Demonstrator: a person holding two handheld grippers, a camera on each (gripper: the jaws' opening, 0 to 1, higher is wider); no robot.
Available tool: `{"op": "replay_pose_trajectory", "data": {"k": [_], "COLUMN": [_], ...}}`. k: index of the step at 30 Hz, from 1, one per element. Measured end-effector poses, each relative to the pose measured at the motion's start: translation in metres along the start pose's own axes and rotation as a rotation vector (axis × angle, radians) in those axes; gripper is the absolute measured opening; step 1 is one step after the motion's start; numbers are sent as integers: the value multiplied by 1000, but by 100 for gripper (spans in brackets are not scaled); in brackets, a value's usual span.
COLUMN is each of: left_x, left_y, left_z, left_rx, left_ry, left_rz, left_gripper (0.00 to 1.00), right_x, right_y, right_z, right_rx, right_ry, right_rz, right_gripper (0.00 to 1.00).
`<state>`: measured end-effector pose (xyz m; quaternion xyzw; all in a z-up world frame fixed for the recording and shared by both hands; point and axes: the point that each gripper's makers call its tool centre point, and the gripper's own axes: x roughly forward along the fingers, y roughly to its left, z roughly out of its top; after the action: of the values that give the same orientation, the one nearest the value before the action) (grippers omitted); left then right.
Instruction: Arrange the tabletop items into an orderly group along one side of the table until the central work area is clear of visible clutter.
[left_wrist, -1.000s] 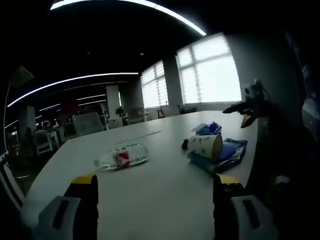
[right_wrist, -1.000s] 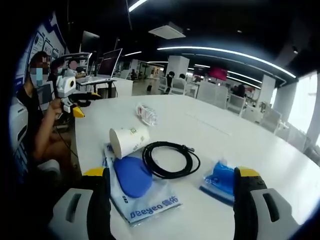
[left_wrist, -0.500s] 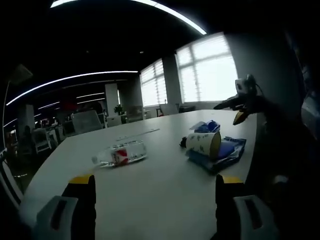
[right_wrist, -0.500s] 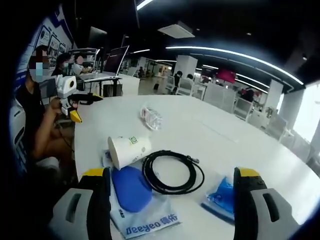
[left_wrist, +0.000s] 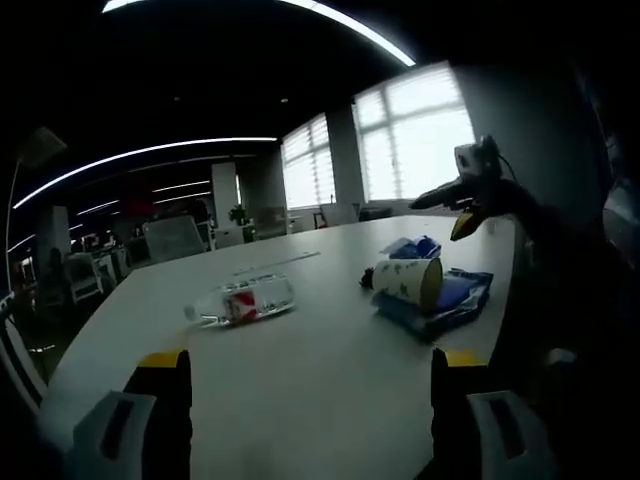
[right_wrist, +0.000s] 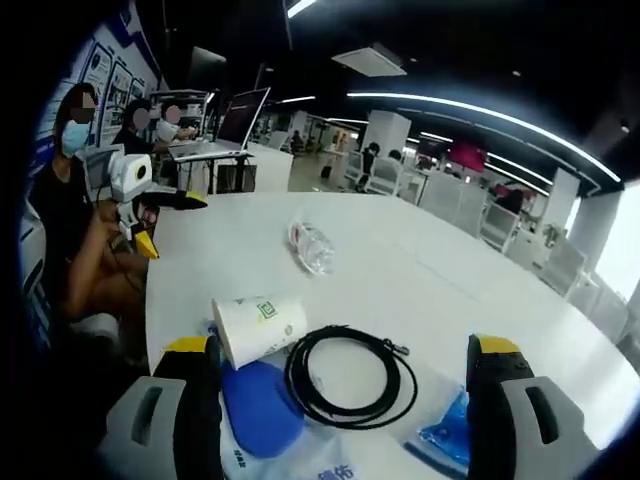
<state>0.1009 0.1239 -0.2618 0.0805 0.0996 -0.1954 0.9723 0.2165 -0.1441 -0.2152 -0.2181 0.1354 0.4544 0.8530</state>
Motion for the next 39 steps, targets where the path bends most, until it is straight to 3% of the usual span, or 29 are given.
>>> {"op": "replay_pose_trajectory", "data": {"k": [18, 39], "left_x": [-2, -3], "left_y": [1, -4], "left_z": [-1, -8], "left_rx": [4, -4], "left_ry": [13, 26], "left_rz": [7, 1], "left_gripper": [100, 100], "right_x": [22, 56], "right_y": [7, 22], "right_z": [19, 64], "right_rx": [-81, -153], "right_ry": [24, 2], "right_rz": [35, 113], "right_gripper": [100, 100]}}
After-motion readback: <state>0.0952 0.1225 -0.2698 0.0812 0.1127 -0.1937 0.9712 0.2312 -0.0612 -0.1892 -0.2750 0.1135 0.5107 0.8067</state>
